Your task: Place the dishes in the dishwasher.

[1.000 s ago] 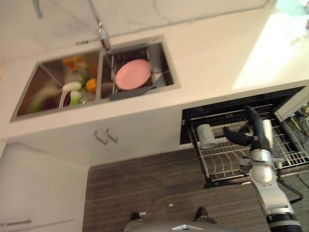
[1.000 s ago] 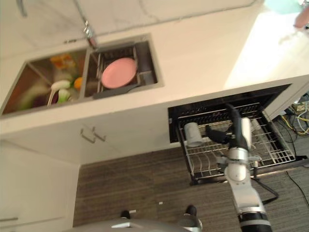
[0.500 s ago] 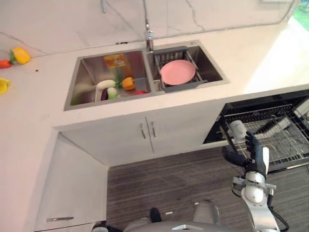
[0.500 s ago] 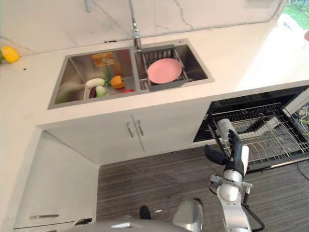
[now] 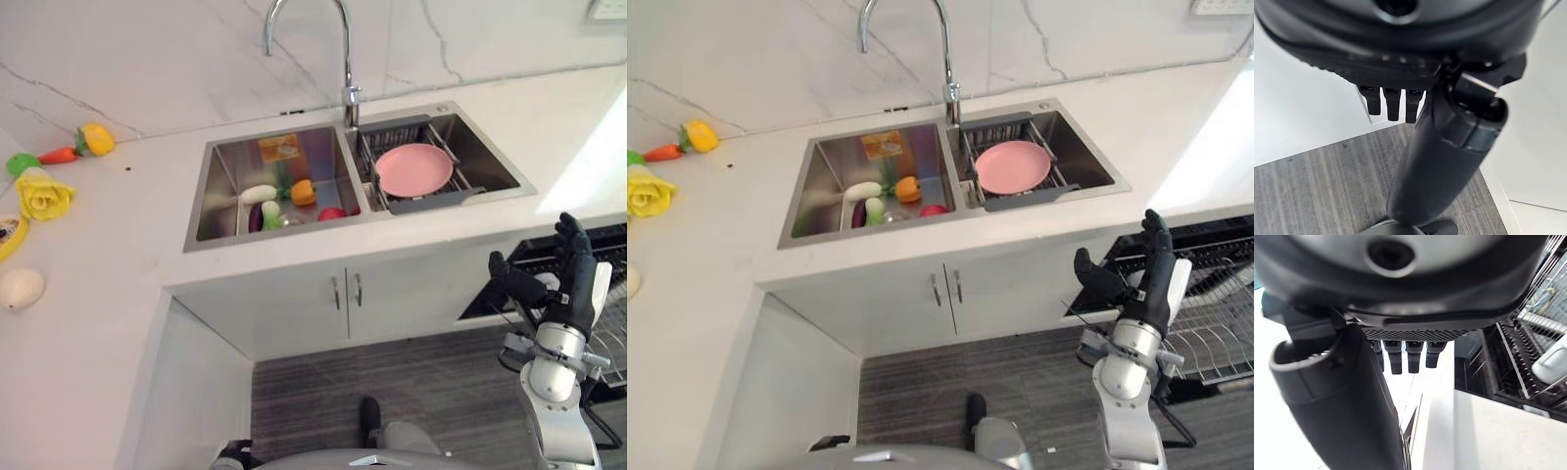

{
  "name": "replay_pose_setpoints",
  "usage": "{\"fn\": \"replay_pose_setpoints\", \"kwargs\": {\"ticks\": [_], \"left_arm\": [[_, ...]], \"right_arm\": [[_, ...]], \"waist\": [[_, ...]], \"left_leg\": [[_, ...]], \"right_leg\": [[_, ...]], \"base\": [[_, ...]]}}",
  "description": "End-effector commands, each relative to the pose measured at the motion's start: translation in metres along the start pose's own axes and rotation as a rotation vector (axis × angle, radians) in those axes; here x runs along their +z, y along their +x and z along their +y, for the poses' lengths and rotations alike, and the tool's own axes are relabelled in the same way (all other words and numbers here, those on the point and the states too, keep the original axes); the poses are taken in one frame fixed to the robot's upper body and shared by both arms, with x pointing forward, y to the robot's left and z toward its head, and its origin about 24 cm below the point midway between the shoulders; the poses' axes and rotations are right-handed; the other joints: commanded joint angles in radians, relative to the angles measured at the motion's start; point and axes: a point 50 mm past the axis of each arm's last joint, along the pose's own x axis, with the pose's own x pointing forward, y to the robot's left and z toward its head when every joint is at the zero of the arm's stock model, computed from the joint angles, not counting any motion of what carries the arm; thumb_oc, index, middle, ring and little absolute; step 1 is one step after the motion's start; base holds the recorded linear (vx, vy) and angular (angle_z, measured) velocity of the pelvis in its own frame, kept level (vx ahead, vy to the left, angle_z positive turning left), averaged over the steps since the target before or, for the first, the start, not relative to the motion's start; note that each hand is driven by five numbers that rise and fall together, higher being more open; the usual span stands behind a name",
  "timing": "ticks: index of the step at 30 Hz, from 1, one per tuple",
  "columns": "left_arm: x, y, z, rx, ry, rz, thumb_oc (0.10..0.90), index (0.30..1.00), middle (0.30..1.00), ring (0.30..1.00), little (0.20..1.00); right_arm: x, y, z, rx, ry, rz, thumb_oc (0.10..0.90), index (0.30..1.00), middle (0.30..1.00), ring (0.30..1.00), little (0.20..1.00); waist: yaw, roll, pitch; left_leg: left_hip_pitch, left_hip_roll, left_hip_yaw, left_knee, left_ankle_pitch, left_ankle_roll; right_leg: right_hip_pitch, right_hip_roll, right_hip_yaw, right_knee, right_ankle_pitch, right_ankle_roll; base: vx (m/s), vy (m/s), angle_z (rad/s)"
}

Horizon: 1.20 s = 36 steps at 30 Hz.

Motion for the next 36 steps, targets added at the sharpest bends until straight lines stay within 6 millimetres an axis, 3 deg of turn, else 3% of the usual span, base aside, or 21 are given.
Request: {"fn": "replay_pose_setpoints", "kwargs": {"ticks": [1, 4, 5, 6, 9, 10, 11, 12, 13, 15, 16, 18, 19, 21, 23, 25, 27, 29, 31, 34, 36], "left_arm": [[0.006, 0.004, 0.015, 0.042, 0.003, 0.008, 0.800, 0.900, 0.900, 0.900, 0.900], [-0.009, 0.003, 0.021, 0.070, -0.051, 0.077, 0.800, 0.900, 0.900, 0.900, 0.900], [-0.011, 0.003, 0.024, 0.081, -0.074, 0.087, 0.800, 0.900, 0.900, 0.900, 0.900], [-0.012, 0.003, 0.025, 0.083, -0.080, 0.089, 0.800, 0.900, 0.900, 0.900, 0.900], [-0.012, 0.003, 0.025, 0.090, -0.078, 0.091, 0.800, 0.900, 0.900, 0.900, 0.900], [-0.012, 0.003, 0.024, 0.091, -0.085, 0.091, 0.800, 0.900, 0.900, 0.900, 0.900], [-0.014, 0.003, 0.021, 0.084, -0.097, 0.101, 0.800, 0.900, 0.900, 0.900, 0.900], [-0.015, 0.002, 0.017, 0.074, -0.095, 0.101, 0.800, 0.900, 0.900, 0.900, 0.900], [-0.019, 0.001, 0.014, 0.061, -0.084, 0.105, 0.800, 0.900, 0.900, 0.900, 0.900], [-0.019, 0.001, 0.012, 0.049, -0.077, 0.103, 0.800, 0.900, 0.900, 0.900, 0.900], [-0.026, 0.000, 0.010, 0.042, -0.061, 0.122, 0.800, 0.900, 0.900, 0.900, 0.900], [-0.026, 0.000, 0.010, 0.042, -0.061, 0.121, 0.800, 0.900, 0.900, 0.900, 0.900], [-0.032, -0.001, 0.013, 0.042, -0.067, 0.145, 0.800, 0.900, 0.900, 0.900, 0.900], [-0.031, -0.001, 0.013, 0.042, -0.068, 0.145, 0.800, 0.900, 0.900, 0.900, 0.900], [-0.034, 0.000, 0.018, 0.045, -0.042, 0.149, 0.800, 0.900, 0.900, 0.900, 0.900], [-0.034, 0.000, 0.020, 0.051, -0.047, 0.150, 0.800, 0.900, 0.900, 0.900, 0.900], [-0.036, 0.000, 0.026, 0.076, -0.092, 0.163, 0.800, 0.900, 0.900, 0.900, 0.900], [-0.036, 0.000, 0.027, 0.077, -0.095, 0.163, 0.800, 0.900, 0.900, 0.900, 0.900], [-0.037, 0.000, 0.028, 0.077, -0.091, 0.163, 0.800, 0.900, 0.900, 0.900, 0.900], [-0.044, -0.001, 0.032, 0.092, -0.116, 0.187, 0.800, 0.900, 0.900, 0.900, 0.900], [-0.048, -0.002, 0.031, 0.094, -0.135, 0.205, 0.800, 0.900, 0.900, 0.900, 0.900]], "right_arm": [[0.066, 0.023, -0.007, -0.045, 0.094, -0.365, 0.800, 0.900, 0.900, 0.900, 0.900], [0.066, 0.023, -0.003, -0.003, 0.088, -0.365, 0.800, 0.900, 0.900, 0.900, 0.900], [0.066, 0.025, -0.001, 0.014, 0.090, -0.362, 0.800, 0.900, 0.900, 0.900, 0.900], [0.066, 0.025, -0.001, 0.024, 0.094, -0.357, 0.800, 0.900, 0.900, 0.900, 0.900], [0.062, 0.028, 0.000, 0.030, 0.071, -0.339, 0.800, 0.900, 0.900, 0.900, 0.900], [0.059, 0.030, 0.000, 0.033, 0.069, -0.326, 0.800, 0.900, 0.900, 0.900, 0.900], [0.059, 0.030, 0.002, 0.041, 0.081, -0.321, 0.800, 0.900, 0.900, 0.900, 0.900], [0.058, 0.031, 0.003, 0.049, 0.095, -0.311, 0.800, 0.900, 0.900, 0.900, 0.900], [0.056, 0.030, 0.006, 0.058, 0.090, -0.300, 0.800, 0.900, 0.900, 0.900, 0.900], [0.056, 0.032, 0.008, 0.064, 0.090, -0.297, 0.800, 0.900, 0.900, 0.900, 0.900], [0.054, 0.031, 0.013, 0.082, 0.084, -0.293, 0.800, 0.900, 0.900, 0.900, 0.900], [0.054, 0.031, 0.013, 0.082, 0.084, -0.293, 0.800, 0.900, 0.900, 0.900, 0.900], [0.051, 0.030, 0.016, 0.119, 0.071, -0.273, 0.800, 0.900, 0.900, 0.900, 0.900], [0.051, 0.030, 0.016, 0.120, 0.072, -0.274, 0.800, 0.900, 0.900, 0.900, 0.900], [0.047, 0.028, 0.019, 0.152, 0.068, -0.256, 0.800, 0.900, 0.900, 0.900, 0.900], [0.046, 0.026, 0.019, 0.158, 0.072, -0.246, 0.800, 0.900, 0.900, 0.900, 0.900], [0.044, 0.026, 0.019, 0.168, 0.083, -0.238, 0.800, 0.900, 0.900, 0.900, 0.900], [0.044, 0.027, 0.019, 0.172, 0.084, -0.238, 0.800, 0.900, 0.900, 0.900, 0.900], [0.043, 0.030, 0.019, 0.174, 0.081, -0.232, 0.800, 0.900, 0.900, 0.900, 0.900], [0.042, 0.030, 0.021, 0.195, 0.077, -0.229, 0.800, 0.900, 0.900, 0.900, 0.900], [0.042, 0.030, 0.024, 0.234, 0.073, -0.226, 0.800, 0.900, 0.900, 0.900, 0.900]], "waist": [[0.004, -0.060, -0.015], [0.009, -0.056, -0.016], [0.020, -0.072, -0.002], [0.026, -0.084, 0.009], [0.044, -0.097, 0.028], [0.051, -0.097, 0.031], [0.062, -0.099, 0.030], [0.076, -0.105, 0.024], [0.091, -0.096, 0.029], [0.092, -0.092, 0.018], [0.093, -0.063, 0.014], [0.093, -0.064, 0.013], [0.074, -0.032, 0.022], [0.074, -0.035, 0.022], [0.053, -0.027, 0.041], [0.052, -0.030, 0.042], [0.065, -0.021, 0.031], [0.065, -0.028, 0.027], [0.061, -0.058, 0.018], [0.092, -0.088, -0.017], [0.101, -0.092, -0.033]], "left_leg": [[0.021, 0.205, -0.011, 0.109, -0.089, -0.060], [0.013, 0.248, -0.015, 0.227, -0.023, -0.093], [-0.050, 0.264, -0.030, 0.414, 0.051, -0.099], [-0.096, 0.257, -0.044, 0.520, 0.069, -0.094], [-0.175, 0.243, -0.057, 0.593, 0.047, -0.075], [-0.205, 0.230, -0.055, 0.573, 0.017, -0.063], [-0.224, 0.206, -0.048, 0.516, -0.055, -0.043], [-0.248, 0.171, -0.045, 0.452, -0.077, -0.029], [-0.286, 0.139, -0.048, 0.384, -0.074, -0.030], [-0.261, 0.134, -0.037, 0.307, -0.067, -0.030], [-0.210, 0.140, -0.019, 0.188, -0.051, -0.026], [-0.209, 0.138, -0.019, 0.180, -0.043, -0.025], [-0.135, 0.139, -0.018, 0.101, -0.042, 0.007], [-0.136, 0.135, -0.017, 0.099, -0.041, 0.009], [-0.106, 0.132, -0.042, 0.077, -0.044, 0.033], [-0.103, 0.132, -0.049, 0.082, -0.048, 0.033], [-0.111, 0.164, -0.070, 0.096, -0.062, 0.015], [-0.114, 0.165, -0.079, 0.104, -0.068, 0.009], [-0.101, 0.170, -0.106, 0.125, -0.099, -0.011], [-0.077, 0.194, -0.089, 0.124, -0.117, -0.034], [-0.067, 0.232, -0.087, 0.116, -0.106, -0.050]], "right_leg": [[0.083, -0.046, 0.041, -0.026, -0.118, 0.174], [0.107, -0.021, 0.037, 0.011, -0.169, 0.144], [0.130, -0.019, 0.048, 0.037, -0.196, 0.119], [0.140, -0.023, 0.057, 0.047, -0.207, 0.106], [0.160, -0.037, 0.059, 0.055, -0.224, 0.100], [0.167, -0.045, 0.061, 0.055, -0.231, 0.107], [0.182, -0.054, 0.065, 0.047, -0.236, 0.118], [0.187, -0.071, 0.072, 0.037, -0.232, 0.129], [0.196, -0.070, 0.071, 0.042, -0.235, 0.135], [0.189, -0.075, 0.071, 0.046, -0.231, 0.143], [0.184, -0.074, 0.053, 0.095, -0.255, 0.154], [0.181, -0.075, 0.052, 0.095, -0.252, 0.154], [0.071, -0.130, 0.009, 0.335, -0.209, 0.209], [0.063, -0.136, 0.012, 0.350, -0.215, 0.211], [-0.018, -0.164, 0.070, 0.509, -0.169, 0.239], [-0.019, -0.174, 0.085, 0.499, -0.172, 0.233], [-0.024, -0.254, 0.095, 0.377, -0.174, 0.210], [-0.016, -0.268, 0.114, 0.318, -0.170, 0.209], [0.003, -0.282, 0.228, 0.192, -0.091, 0.253], [0.083, -0.294, 0.169, 0.081, -0.107, 0.279], [0.100, -0.264, 0.166, 0.057, -0.122, 0.273]], "base": [[0.33, -0.170, -0.06], [0.20, -0.146, -0.12], [0.24, -0.234, -0.24], [0.15, -0.175, -0.35], [0.10, -0.056, -0.25], [0.14, 0.031, -0.16], [0.14, 0.081, -0.22], [0.14, 0.105, -0.19], [0.11, 0.110, -0.25], [0.10, 0.108, -0.22], [0.09, 0.115, -0.14], [0.05, 0.153, 0.01], [0.02, 0.194, -0.09], [0.01, 0.119, -0.28], [0.03, 0.072, -0.19], [0.04, -0.030, 0.15], [0.09, -0.224, 0.56], [0.08, -0.176, 0.28], [0.19, -0.293, 0.21], [0.19, -0.307, 0.27], [0.09, -0.223, -0.17]]}}
